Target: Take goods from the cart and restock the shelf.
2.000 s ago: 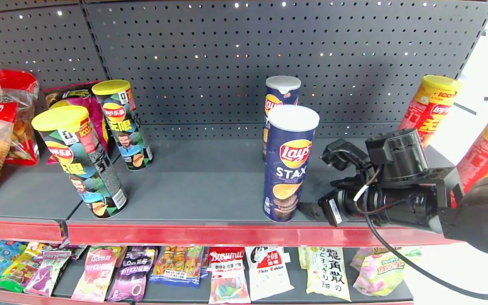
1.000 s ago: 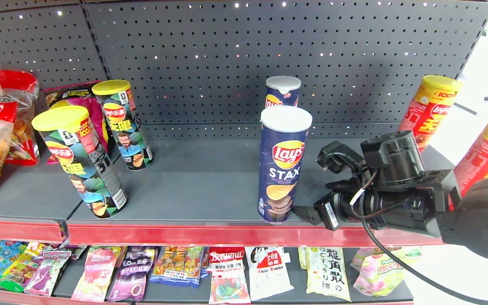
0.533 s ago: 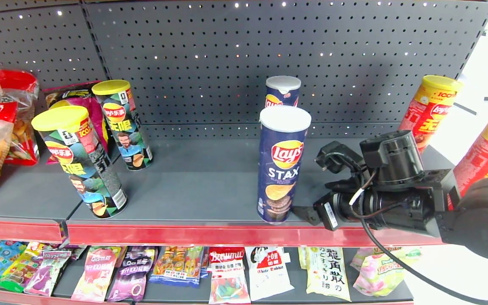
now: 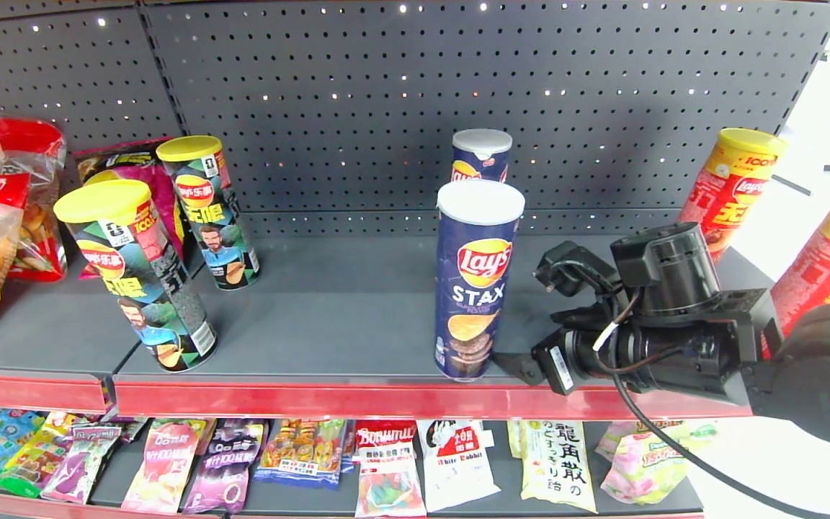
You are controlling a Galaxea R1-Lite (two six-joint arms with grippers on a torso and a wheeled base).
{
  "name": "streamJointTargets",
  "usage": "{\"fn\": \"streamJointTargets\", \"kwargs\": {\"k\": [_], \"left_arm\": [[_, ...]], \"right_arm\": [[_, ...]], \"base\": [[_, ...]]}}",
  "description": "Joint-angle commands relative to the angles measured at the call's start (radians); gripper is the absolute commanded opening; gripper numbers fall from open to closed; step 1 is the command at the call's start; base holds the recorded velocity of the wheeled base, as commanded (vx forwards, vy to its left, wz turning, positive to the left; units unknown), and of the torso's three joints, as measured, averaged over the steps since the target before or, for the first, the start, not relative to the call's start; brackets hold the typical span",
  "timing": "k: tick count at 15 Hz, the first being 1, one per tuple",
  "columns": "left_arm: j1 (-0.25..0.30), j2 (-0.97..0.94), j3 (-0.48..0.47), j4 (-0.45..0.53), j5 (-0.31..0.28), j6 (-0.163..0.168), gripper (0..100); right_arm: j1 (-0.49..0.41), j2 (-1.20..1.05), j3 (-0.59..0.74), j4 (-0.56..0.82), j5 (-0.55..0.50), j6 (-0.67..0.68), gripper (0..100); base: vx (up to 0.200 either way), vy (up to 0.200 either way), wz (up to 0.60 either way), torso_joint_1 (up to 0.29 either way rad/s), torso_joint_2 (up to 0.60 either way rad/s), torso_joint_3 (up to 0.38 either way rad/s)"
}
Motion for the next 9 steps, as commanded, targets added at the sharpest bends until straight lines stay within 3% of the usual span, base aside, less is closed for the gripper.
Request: {"fn": "streamJointTargets", "kwargs": {"k": [1, 5, 9], "left_arm": [[0.0, 0.0, 0.0, 0.0, 0.0, 0.0, 100], [0.0, 0.0, 0.0, 0.0, 0.0, 0.0, 100], [0.0, 0.0, 0.0, 0.0, 0.0, 0.0, 100]], "right_arm": [[-0.001, -0.026, 0.004, -0.001, -0.021, 0.0, 100], [-0.001, -0.08, 0.018, -0.001, -0.06, 0.006, 100], [0.005, -0.241, 0.134, 0.002, -0.06, 0.001, 100]], "base": [[0.0, 0.0, 0.0, 0.0, 0.0, 0.0], [0.0, 0.0, 0.0, 0.0, 0.0, 0.0], [0.0, 0.0, 0.0, 0.0, 0.0, 0.0]]}}
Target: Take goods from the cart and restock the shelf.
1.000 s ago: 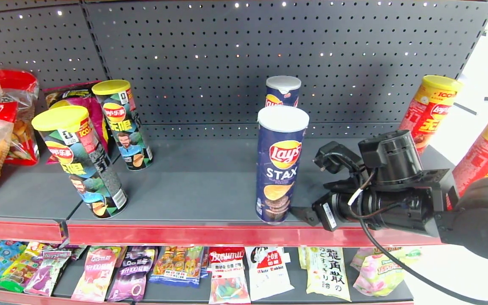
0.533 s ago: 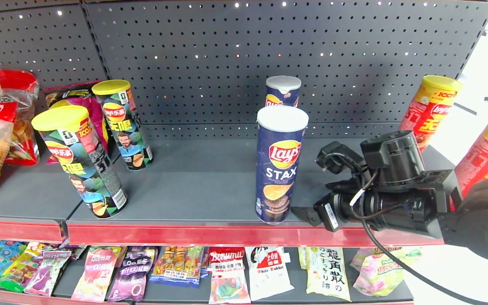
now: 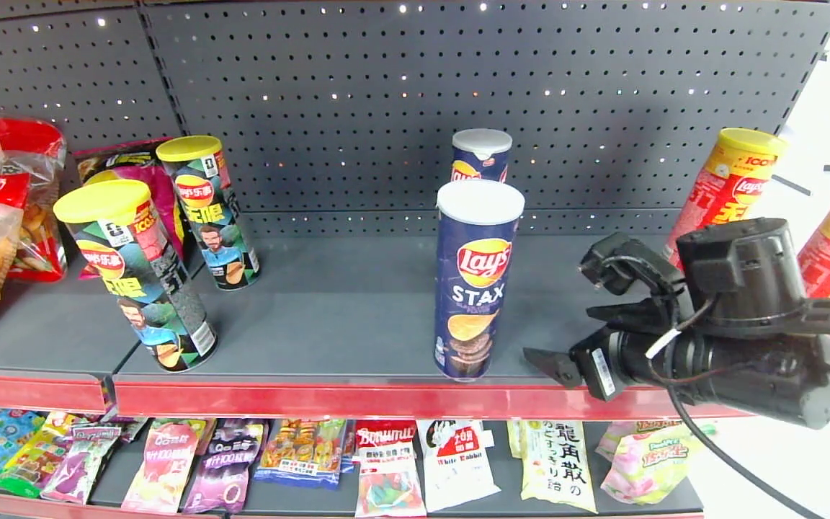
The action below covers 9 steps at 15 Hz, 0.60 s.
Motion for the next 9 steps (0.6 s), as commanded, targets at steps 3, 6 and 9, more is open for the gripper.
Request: {"fn": "streamJointTargets", "kwargs": {"k": [3, 6, 9], "left_arm": [[0.0, 0.0, 0.0, 0.0, 0.0, 0.0, 100], [0.0, 0.0, 0.0, 0.0, 0.0, 0.0, 100], [0.0, 0.0, 0.0, 0.0, 0.0, 0.0, 100]], "right_arm": [[0.058, -0.264, 0.149, 0.003, -0.026, -0.002, 100], [0.098, -0.487, 0.307, 0.009, -0.049, -0.017, 100], [0.088, -0.708, 0.486, 0.014, -0.133, -0.034, 100]], "base": [[0.0, 0.0, 0.0, 0.0, 0.0, 0.0], [0.0, 0.0, 0.0, 0.0, 0.0, 0.0], [0.0, 0.0, 0.0, 0.0, 0.0, 0.0]]}}
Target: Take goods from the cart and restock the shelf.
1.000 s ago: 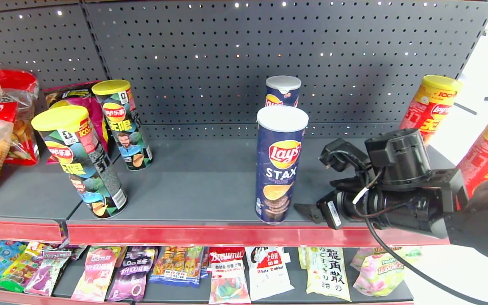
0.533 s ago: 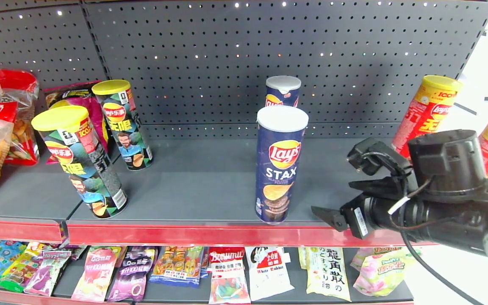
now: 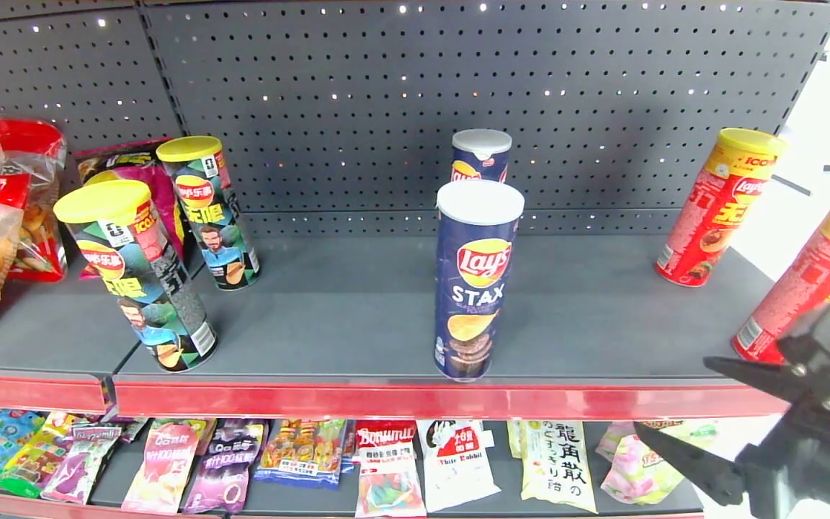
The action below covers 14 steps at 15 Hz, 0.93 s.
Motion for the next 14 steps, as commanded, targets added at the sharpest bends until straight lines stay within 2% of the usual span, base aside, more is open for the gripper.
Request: {"fn": "streamJointTargets", "kwargs": {"k": [1, 2, 3, 5, 6, 7, 9, 14], "left_arm": [[0.0, 0.0, 0.0, 0.0, 0.0, 0.0, 100], [0.0, 0.0, 0.0, 0.0, 0.0, 0.0, 100], [0.0, 0.0, 0.0, 0.0, 0.0, 0.0, 100], [0.0, 0.0, 0.0, 0.0, 0.0, 0.0, 100], [0.0, 0.0, 0.0, 0.0, 0.0, 0.0, 100], [0.0, 0.0, 0.0, 0.0, 0.0, 0.0, 100], [0.0, 0.0, 0.0, 0.0, 0.0, 0.0, 100], [0.0, 0.0, 0.0, 0.0, 0.0, 0.0, 100]], "right_arm": [[-0.026, -0.343, 0.208, 0.035, -0.035, -0.019, 100], [-0.146, -0.421, 0.241, 0.053, -0.002, -0.05, 100], [-0.223, -0.461, 0.258, 0.055, 0.049, -0.062, 100], [-0.453, -0.644, 0.313, 0.124, 0.265, -0.061, 100], [-0.5, -0.696, 0.326, 0.157, 0.287, -0.062, 100], [-0.608, -0.789, 0.356, 0.207, 0.322, -0.062, 100], [-0.691, -0.892, 0.389, 0.225, 0.333, -0.03, 100], [-0.686, -1.079, 0.395, 0.223, 0.317, 0.137, 100]], "base": [[0.0, 0.0, 0.0, 0.0, 0.0, 0.0], [0.0, 0.0, 0.0, 0.0, 0.0, 0.0], [0.0, 0.0, 0.0, 0.0, 0.0, 0.0], [0.0, 0.0, 0.0, 0.0, 0.0, 0.0], [0.0, 0.0, 0.0, 0.0, 0.0, 0.0], [0.0, 0.0, 0.0, 0.0, 0.0, 0.0], [0.0, 0.0, 0.0, 0.0, 0.0, 0.0], [0.0, 0.0, 0.0, 0.0, 0.0, 0.0]]}}
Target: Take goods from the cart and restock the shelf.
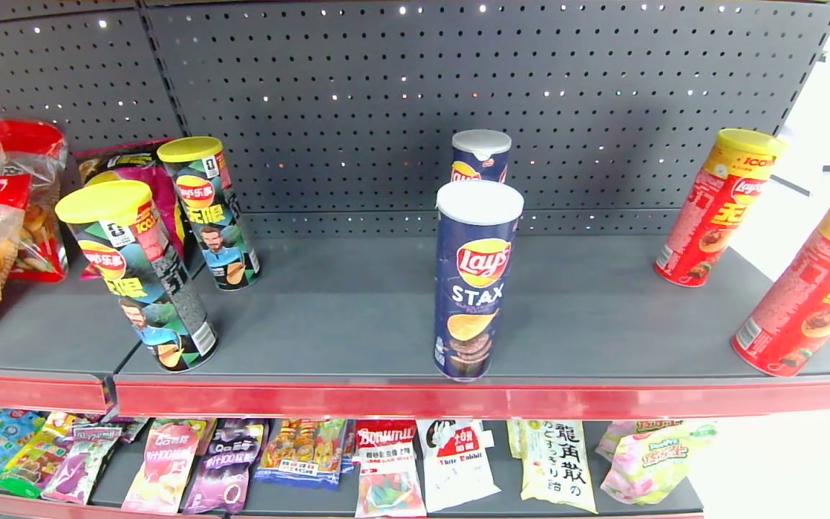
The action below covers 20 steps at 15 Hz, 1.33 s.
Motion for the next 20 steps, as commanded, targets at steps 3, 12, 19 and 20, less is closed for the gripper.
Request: {"fn": "streamJointTargets", "kwargs": {"k": [3, 12, 19, 20], "left_arm": [[0.0, 0.0, 0.0, 0.0, 0.0, 0.0, 100], [0.0, 0.0, 0.0, 0.0, 0.0, -0.001, 100], [0.0, 0.0, 0.0, 0.0, 0.0, 0.0, 100], [0.0, 0.0, 0.0, 0.0, 0.0, 0.0, 100]], "right_arm": [[0.002, -0.115, 0.009, -0.004, -0.152, 0.044, 100], [0.0, -0.115, 0.033, 0.0, -0.012, -0.005, 100], [0.0, -0.115, 0.033, 0.0, -0.043, -0.004, 100], [-0.001, -0.115, 0.033, 0.0, -0.047, -0.004, 100]], "base": [[0.0, 0.0, 0.0, 0.0, 0.0, 0.0], [0.0, 0.0, 0.0, 0.0, 0.0, 0.0], [0.0, 0.0, 0.0, 0.0, 0.0, 0.0], [0.0, 0.0, 0.0, 0.0, 0.0, 0.0]]}}
